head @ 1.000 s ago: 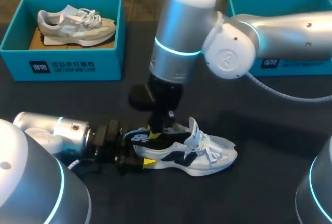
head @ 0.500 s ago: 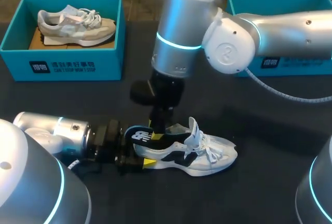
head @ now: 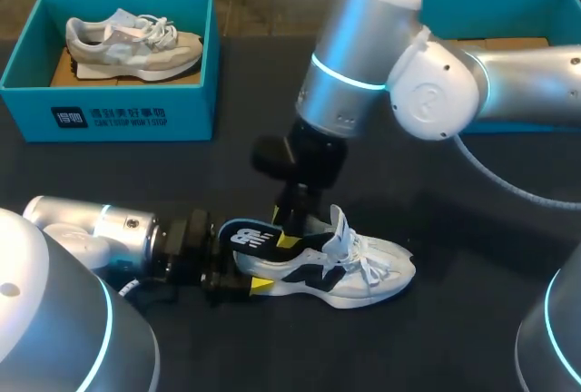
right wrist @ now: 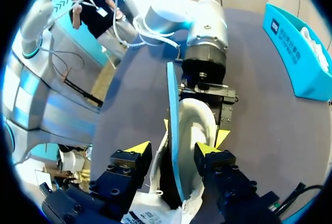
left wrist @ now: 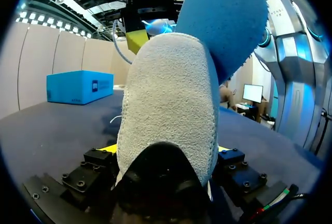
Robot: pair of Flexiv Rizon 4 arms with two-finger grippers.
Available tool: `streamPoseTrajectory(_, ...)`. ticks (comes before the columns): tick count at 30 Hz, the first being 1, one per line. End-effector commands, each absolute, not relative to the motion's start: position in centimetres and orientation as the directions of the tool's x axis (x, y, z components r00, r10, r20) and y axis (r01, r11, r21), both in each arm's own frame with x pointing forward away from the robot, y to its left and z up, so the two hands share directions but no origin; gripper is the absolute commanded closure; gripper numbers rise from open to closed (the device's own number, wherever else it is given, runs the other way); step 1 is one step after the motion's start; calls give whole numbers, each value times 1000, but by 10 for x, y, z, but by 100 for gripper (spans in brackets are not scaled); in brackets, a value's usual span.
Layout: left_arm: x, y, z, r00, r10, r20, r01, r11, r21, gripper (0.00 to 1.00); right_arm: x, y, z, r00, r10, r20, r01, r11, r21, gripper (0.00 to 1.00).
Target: Take the shoe out of the shoebox, open the shoe tongue, remove and reinsert the insole, then place the shoe into the shoebox
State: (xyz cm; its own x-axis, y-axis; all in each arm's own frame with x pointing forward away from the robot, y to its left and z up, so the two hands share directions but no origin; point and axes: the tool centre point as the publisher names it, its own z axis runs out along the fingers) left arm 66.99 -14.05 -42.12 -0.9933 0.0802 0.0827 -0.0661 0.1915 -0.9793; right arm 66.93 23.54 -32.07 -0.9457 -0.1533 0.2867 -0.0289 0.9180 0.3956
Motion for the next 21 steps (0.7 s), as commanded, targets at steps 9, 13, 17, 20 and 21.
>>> streamPoseTrajectory(9, 671, -142, -424, -993, 79, 82, -66, 192, -979, 100, 672, 238, -337, -927, -129, 352, 29, 911, 411, 50)
streamPoseTrajectory(13, 671, -142, -424, -993, 79, 82, -66, 192, -979, 100, 671, 240, -343, -922, -132, 365, 40, 903, 427, 52)
streamPoseTrajectory(17, 671, -142, -424, -993, 79, 82, -66, 192, -979, 100, 668, 239, -347, -919, -127, 372, 52, 899, 436, 55)
streamPoseTrajectory(20, 671, -142, -424, -993, 79, 82, -66, 192, -979, 100, 667, 239, -349, -917, -128, 377, 56, 896, 440, 64)
streamPoseTrajectory(21, 671, -142, -424, -993, 79, 82, -66, 192, -979, 100, 667, 240, -350, -917, -130, 378, 56, 895, 442, 65)
